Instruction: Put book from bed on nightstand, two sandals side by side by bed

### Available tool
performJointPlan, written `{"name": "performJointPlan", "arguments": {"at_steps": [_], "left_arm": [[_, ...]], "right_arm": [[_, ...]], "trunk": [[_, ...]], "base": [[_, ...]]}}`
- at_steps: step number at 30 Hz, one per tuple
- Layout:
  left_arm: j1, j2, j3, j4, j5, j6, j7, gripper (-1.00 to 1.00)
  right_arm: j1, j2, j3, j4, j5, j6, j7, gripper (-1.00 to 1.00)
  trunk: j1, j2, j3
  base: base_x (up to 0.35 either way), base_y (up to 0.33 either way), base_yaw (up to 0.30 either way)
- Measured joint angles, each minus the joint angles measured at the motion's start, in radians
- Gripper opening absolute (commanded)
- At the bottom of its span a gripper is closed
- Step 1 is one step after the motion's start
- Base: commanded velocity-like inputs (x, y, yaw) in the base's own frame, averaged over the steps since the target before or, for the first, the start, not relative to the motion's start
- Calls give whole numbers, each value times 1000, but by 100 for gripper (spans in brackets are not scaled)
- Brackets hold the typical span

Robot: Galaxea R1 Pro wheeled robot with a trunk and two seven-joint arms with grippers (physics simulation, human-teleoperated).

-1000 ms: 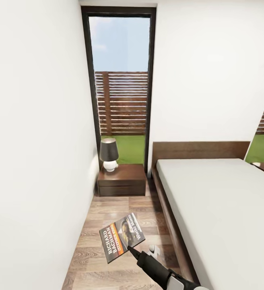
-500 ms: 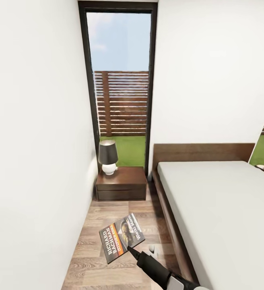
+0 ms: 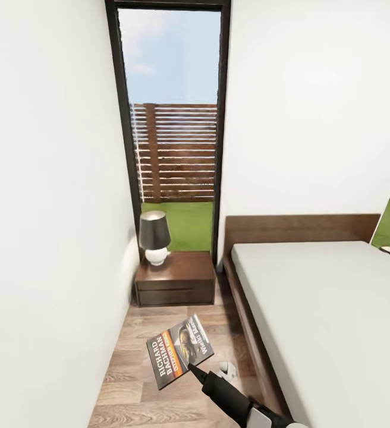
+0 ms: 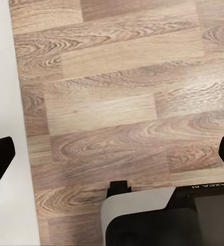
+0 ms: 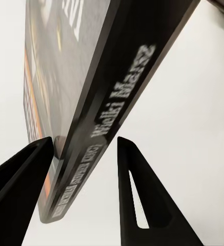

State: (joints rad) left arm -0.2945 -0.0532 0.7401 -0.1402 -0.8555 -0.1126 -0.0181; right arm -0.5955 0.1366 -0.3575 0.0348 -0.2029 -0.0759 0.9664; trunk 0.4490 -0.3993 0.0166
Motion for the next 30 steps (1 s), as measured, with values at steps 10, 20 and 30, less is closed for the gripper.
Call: {"name": "performJointPlan", "arguments": {"at_steps": [10, 20, 30], "left_arm": [[0, 0, 0, 0, 0, 0, 0, 100], [0, 0, 0, 0, 0, -1, 0, 100], [0, 0, 0, 1, 0, -2, 0, 100]], "right_arm": [[0, 0, 1, 0, 1, 0, -2, -100], [0, 0, 1, 0, 2, 0, -3, -100], [0, 1, 1, 0, 2, 0, -3, -100]], "trunk": [[0, 0, 0], [0, 0, 0], [0, 0, 0]], "base": [[320, 106, -27], [307, 143, -2], [307, 114, 0]]}}
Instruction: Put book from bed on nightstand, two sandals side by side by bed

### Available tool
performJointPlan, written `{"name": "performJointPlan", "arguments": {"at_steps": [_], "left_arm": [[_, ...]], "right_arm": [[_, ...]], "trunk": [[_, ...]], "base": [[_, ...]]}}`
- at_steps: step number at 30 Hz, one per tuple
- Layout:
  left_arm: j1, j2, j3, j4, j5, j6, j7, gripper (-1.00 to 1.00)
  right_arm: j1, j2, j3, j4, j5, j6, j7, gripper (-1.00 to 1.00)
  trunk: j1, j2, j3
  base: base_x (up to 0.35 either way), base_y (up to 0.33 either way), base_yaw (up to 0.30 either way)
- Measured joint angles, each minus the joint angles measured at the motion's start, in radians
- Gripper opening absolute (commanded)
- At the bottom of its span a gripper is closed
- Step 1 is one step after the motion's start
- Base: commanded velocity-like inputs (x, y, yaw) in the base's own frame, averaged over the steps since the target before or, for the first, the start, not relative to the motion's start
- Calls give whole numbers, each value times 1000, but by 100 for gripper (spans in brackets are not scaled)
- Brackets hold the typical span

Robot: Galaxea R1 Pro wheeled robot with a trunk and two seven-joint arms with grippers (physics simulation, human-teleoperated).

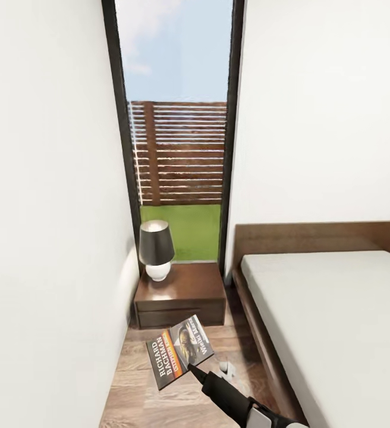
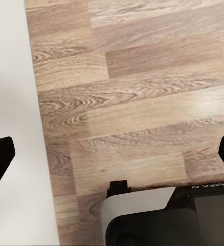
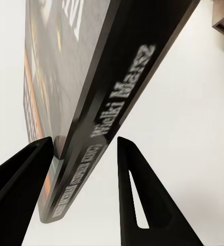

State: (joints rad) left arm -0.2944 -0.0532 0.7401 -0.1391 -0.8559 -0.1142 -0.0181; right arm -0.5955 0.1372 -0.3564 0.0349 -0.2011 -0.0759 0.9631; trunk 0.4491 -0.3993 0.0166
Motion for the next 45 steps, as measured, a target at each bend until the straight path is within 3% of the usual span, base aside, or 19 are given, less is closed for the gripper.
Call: {"name": "performJointPlan", "arguments": {"at_steps": [25, 45], "left_arm": [[0, 0, 0, 1, -1, -1, 0, 100], [0, -1, 0, 1, -2, -2, 0, 100]], "right_arm": [[0, 3, 0, 0, 0, 0, 0, -100], [0, 3, -4, -1, 0, 0, -2, -100]], "trunk": [[0, 0, 0], [0, 0, 0]], "base": [[315, -12, 0], [216, -76, 0]]}}
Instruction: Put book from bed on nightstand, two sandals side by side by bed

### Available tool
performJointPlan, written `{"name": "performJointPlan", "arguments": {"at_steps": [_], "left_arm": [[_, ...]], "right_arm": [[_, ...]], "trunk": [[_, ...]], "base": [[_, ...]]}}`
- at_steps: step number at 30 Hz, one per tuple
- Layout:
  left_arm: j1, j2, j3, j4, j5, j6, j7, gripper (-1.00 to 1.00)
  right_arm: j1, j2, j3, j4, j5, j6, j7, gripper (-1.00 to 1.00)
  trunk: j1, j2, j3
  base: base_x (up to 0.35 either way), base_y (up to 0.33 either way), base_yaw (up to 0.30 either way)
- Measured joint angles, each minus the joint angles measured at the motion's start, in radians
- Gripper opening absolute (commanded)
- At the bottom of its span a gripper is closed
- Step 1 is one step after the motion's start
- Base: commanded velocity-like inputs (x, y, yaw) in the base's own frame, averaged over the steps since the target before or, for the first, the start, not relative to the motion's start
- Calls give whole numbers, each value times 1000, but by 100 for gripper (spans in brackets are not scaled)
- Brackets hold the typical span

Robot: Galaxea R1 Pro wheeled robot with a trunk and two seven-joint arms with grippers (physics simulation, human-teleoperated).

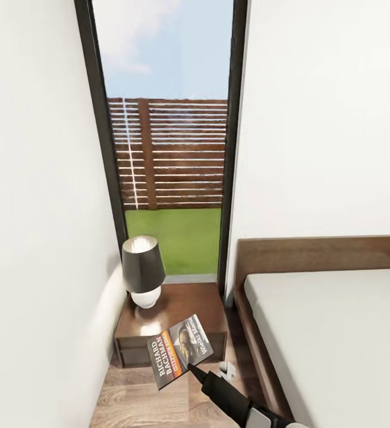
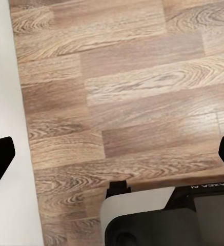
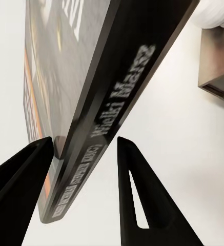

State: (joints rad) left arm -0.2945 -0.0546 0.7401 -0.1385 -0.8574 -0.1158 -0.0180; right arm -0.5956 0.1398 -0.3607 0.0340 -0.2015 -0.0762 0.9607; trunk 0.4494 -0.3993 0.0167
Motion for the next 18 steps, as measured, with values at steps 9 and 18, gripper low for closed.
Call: {"name": "performJointPlan", "arguments": {"at_steps": [9, 18], "left_arm": [[0, 0, 0, 0, 1, 0, 0, 100], [0, 0, 0, 0, 2, 0, 0, 100]], "right_arm": [[0, 0, 1, 0, 0, 0, 0, -100], [0, 0, 0, 0, 0, 0, 0, -100]], "trunk": [[0, 0, 0], [0, 0, 0]], "base": [[111, 4, 0], [184, 3, 0]]}}
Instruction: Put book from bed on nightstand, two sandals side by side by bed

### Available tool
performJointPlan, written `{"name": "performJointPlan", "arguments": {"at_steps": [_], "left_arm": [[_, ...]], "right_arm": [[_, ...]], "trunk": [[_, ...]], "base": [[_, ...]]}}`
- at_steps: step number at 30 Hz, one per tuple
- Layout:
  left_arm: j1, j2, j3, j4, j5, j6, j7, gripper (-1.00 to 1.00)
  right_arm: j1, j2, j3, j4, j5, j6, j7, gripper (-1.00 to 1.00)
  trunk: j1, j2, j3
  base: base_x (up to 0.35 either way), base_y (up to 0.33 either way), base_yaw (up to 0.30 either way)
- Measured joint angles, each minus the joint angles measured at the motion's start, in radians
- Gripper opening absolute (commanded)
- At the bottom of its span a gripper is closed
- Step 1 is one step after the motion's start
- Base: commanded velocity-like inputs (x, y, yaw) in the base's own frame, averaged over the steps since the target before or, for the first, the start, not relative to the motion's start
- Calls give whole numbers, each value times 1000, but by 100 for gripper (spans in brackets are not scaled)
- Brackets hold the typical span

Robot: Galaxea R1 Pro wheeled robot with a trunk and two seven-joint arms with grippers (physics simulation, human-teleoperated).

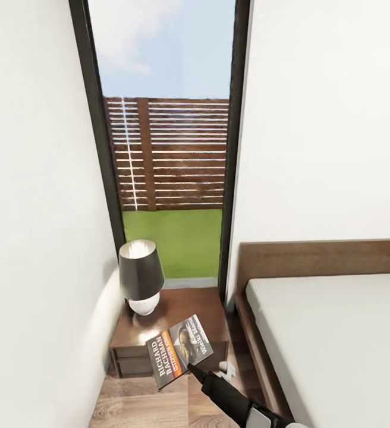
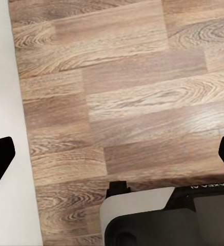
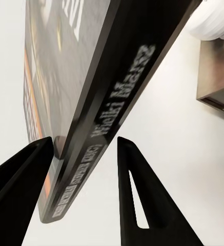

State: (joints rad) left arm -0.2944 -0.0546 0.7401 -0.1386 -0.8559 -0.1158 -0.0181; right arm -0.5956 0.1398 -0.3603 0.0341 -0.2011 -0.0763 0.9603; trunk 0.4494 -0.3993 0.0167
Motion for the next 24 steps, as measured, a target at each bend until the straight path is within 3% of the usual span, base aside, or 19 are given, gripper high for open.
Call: {"name": "performJointPlan", "arguments": {"at_steps": [24], "left_arm": [[0, 0, 0, 0, 0, 0, 0, 100]], "right_arm": [[0, 0, -1, 1, 0, 0, 0, -100]], "trunk": [[0, 0, 0]], "base": [[137, 14, 0]]}}
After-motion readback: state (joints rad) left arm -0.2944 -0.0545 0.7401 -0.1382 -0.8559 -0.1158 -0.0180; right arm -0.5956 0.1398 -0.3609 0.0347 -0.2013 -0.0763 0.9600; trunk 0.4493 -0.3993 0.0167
